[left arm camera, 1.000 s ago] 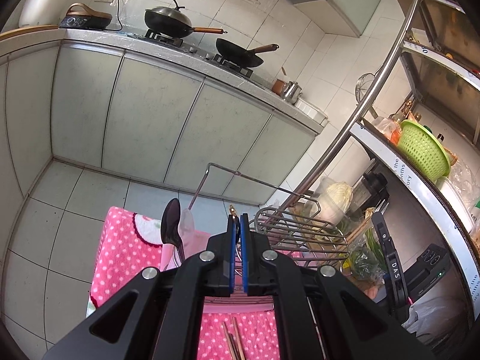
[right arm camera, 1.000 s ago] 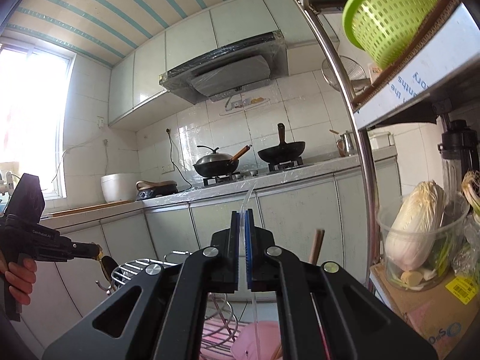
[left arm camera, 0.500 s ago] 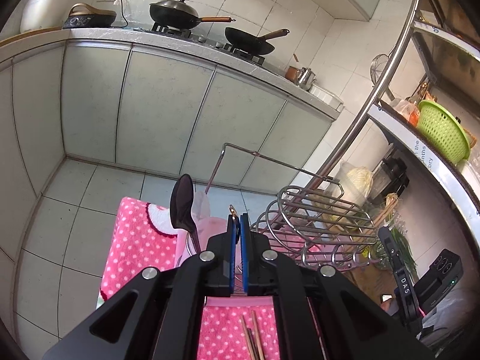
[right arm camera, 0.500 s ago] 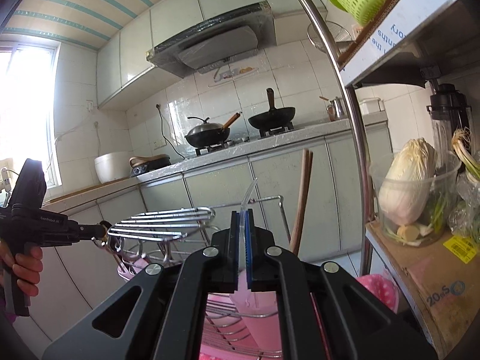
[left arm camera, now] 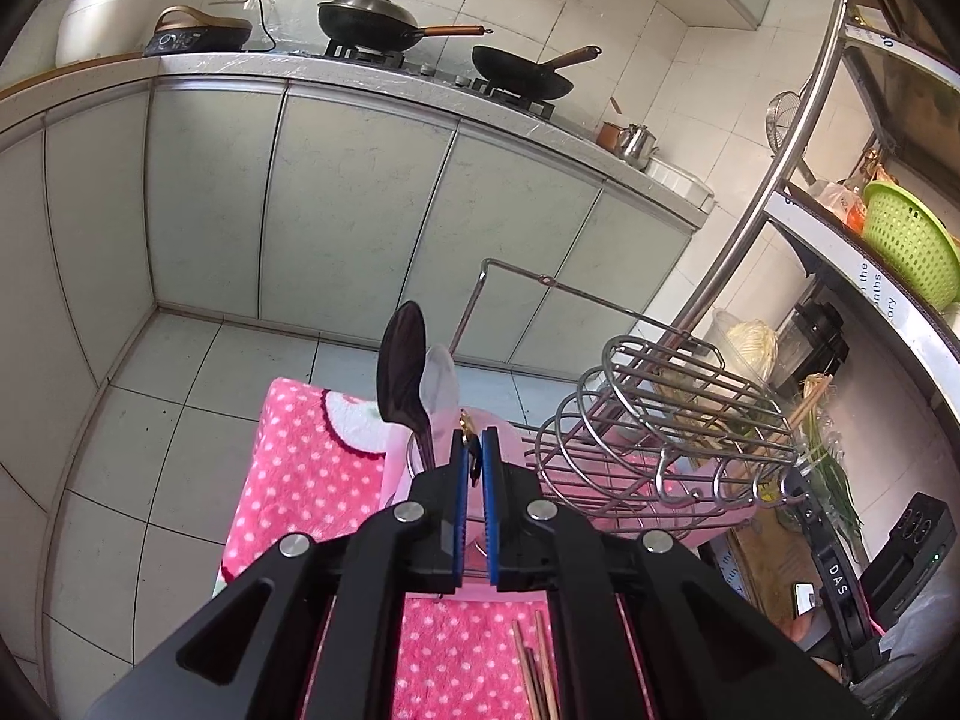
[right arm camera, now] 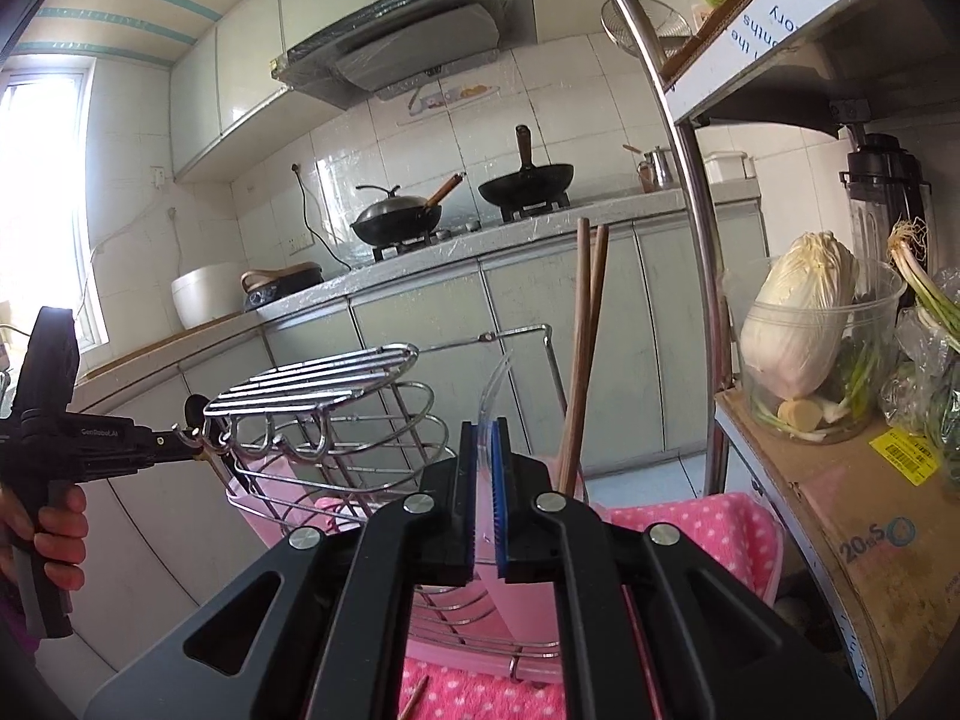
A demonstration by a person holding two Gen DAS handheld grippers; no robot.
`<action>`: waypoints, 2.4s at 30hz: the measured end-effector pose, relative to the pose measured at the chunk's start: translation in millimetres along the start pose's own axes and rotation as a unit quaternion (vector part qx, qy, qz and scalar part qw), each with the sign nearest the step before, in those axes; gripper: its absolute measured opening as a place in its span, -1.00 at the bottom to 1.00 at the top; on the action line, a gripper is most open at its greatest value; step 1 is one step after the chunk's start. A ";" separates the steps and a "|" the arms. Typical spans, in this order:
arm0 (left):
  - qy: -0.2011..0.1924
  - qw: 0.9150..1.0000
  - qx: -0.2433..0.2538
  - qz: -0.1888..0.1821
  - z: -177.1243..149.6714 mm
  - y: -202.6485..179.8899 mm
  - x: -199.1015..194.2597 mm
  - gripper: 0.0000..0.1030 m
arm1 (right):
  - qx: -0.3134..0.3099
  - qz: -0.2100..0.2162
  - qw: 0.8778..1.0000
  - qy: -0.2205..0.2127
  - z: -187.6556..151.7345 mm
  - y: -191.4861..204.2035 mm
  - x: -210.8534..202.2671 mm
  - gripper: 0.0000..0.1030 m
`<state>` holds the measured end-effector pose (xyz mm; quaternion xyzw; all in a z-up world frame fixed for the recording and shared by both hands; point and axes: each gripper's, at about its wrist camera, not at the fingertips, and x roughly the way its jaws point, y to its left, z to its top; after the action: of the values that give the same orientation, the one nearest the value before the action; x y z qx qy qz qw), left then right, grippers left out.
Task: Organize utensils
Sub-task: 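Lower the gold spoon into the pink cup with the left tool while the right tool inserts the clear fork, then move both open tools back down to the remaining wooden chopsticks on the mat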
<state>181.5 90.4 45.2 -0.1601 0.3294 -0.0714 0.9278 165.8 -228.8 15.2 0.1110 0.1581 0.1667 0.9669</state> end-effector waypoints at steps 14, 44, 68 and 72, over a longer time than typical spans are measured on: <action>-0.012 1.000 -0.001 0.023 -9.0 2.3 -18.9 -0.44 | 0.009 0.002 1.000 0.029 -11.5 3.3 -19.2 -0.16; 0.175 0.984 0.015 -0.037 -124.9 -30.8 27.4 -0.48 | 0.058 -0.012 0.975 0.215 -96.3 8.2 -54.5 -0.15; 0.284 0.956 0.038 0.067 -153.6 -64.1 157.5 -0.89 | 0.090 0.011 0.956 0.280 -123.4 0.8 -39.8 -0.16; 0.278 0.959 0.038 0.051 -144.7 -60.7 142.9 -0.91 | 0.096 0.026 0.949 0.298 -125.8 6.4 -28.3 -0.16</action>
<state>198.6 -36.8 -123.9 -0.0820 0.5790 -0.0780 0.8075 95.5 -212.7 -92.0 0.1524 0.4511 0.2013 0.8560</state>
